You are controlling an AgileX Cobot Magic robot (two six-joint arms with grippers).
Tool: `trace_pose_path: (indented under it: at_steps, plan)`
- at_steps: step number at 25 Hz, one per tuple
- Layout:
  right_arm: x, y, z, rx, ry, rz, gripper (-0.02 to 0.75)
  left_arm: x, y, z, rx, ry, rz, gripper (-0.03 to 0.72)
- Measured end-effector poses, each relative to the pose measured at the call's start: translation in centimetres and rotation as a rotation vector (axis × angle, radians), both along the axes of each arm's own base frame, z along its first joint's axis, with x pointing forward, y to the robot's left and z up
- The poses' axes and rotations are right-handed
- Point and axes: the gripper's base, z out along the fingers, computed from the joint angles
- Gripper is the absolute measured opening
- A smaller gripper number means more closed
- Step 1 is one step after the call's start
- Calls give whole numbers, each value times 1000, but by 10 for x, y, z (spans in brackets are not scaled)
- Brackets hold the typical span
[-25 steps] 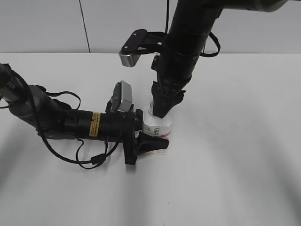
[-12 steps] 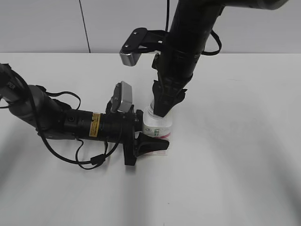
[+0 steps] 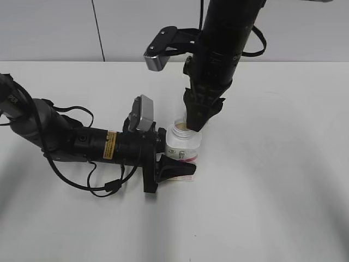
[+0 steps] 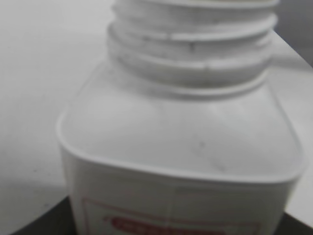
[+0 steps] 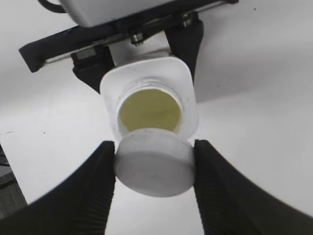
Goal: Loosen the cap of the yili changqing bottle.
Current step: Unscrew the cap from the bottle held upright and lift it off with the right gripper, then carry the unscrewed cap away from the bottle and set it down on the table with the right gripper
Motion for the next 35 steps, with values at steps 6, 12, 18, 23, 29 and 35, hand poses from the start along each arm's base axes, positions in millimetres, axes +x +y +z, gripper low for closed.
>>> trace_pose_path:
  at_steps: [6,12,18,23,29,35]
  plan:
    - [6,-2,11,-7,-23,-111,389,0,0,0,0,0,-1,386]
    - [31,-41,15,23,17,-370,389,0,0,0,0,0,-2,386]
    - [67,-125,14,83,88,-749,389,0,0,0,1,0,-3,386]
    - [69,-180,-8,29,160,-963,389,0,0,0,1,0,-4,386]
    - [57,-217,-42,-12,238,-1086,387,0,0,0,1,0,-4,386]
    - [51,-250,-63,-36,224,-1250,387,0,0,0,1,0,-4,386]
